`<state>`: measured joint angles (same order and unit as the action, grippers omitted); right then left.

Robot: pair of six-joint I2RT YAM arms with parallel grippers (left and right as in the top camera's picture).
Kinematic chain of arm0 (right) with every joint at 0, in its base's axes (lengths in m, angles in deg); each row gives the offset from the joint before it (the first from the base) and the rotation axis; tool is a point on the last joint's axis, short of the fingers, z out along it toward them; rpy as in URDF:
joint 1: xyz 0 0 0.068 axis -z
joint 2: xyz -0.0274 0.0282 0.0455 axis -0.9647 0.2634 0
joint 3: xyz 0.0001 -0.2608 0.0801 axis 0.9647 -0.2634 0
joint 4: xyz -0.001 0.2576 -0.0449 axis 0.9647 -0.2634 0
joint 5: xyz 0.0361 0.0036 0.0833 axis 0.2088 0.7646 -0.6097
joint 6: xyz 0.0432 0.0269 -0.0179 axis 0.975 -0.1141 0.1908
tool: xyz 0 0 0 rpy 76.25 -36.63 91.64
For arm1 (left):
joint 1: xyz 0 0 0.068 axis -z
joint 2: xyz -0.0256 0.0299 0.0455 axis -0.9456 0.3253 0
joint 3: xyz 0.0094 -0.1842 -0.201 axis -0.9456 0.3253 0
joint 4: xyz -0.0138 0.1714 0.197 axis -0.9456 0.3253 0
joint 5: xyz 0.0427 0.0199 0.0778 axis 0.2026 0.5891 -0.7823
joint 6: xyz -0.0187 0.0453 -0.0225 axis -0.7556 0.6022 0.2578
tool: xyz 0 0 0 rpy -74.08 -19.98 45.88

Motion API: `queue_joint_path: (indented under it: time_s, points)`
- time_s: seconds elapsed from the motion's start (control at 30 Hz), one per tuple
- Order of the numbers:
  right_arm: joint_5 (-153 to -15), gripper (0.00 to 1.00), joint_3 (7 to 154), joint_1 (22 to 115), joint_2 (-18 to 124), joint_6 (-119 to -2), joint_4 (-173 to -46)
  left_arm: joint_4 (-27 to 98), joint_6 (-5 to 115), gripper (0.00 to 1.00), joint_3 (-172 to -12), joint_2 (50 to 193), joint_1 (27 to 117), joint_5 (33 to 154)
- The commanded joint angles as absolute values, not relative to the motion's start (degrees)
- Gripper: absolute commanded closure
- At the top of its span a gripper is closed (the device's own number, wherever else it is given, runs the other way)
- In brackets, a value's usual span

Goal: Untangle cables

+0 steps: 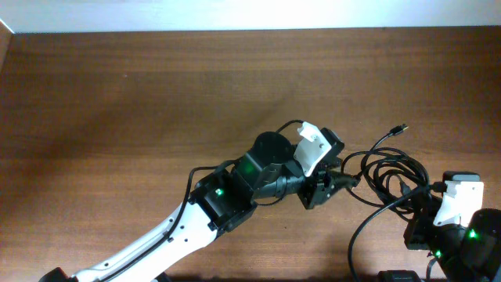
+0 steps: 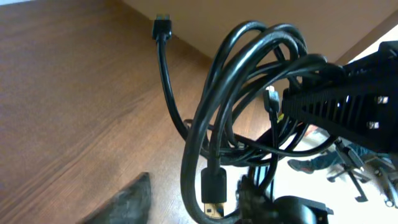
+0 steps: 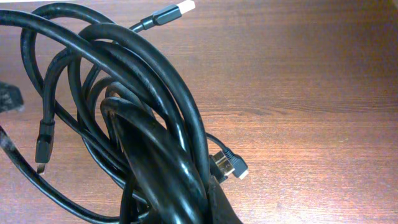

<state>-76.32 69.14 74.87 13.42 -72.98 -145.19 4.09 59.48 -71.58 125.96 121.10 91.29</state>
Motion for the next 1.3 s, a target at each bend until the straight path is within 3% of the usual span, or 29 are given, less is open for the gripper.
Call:
queue_joint_path:
  time_s: [0.0, 0.17, 0.27, 0.7, 0.9, 1.13, 1.27]
  points:
    - [-77.1, 0.96, 69.3, 75.1, 13.4, -72.4, -144.6, 3.5, 59.3, 0.74, -72.4, 124.9, 121.3, 90.8]
    - [-79.2, 0.96, 69.3, 75.1, 13.4, -72.4, -144.5, 3.1, 56.1, 0.82, -72.4, 127.1, 121.3, 91.3]
    - [-79.3, 0.96, 69.3, 75.1, 13.4, -72.4, -144.5, 2.8, 55.9, 1.00, -72.4, 127.8, 121.3, 92.6]
    - [-79.3, 0.96, 69.3, 75.1, 13.4, -72.5, -144.6, -11.4, 56.8, 1.00, -72.5, 123.6, 118.4, 97.9]
    - [-79.3, 0.96, 69.3, 75.1, 13.4, -72.4, -144.6, -11.9, 57.0, 1.00, -72.5, 119.0, 111.9, 99.2]
    - [-79.3, 0.96, 69.3, 75.1, 13.4, -72.5, -144.6, -16.9, 56.8, 1.00, -72.5, 117.0, 105.4, 110.2]
    - [-79.2, 0.96, 69.3, 75.1, 13.4, -72.5, -144.6, -19.3, 50.5, 1.00, -72.5, 117.0, 102.7, 111.9]
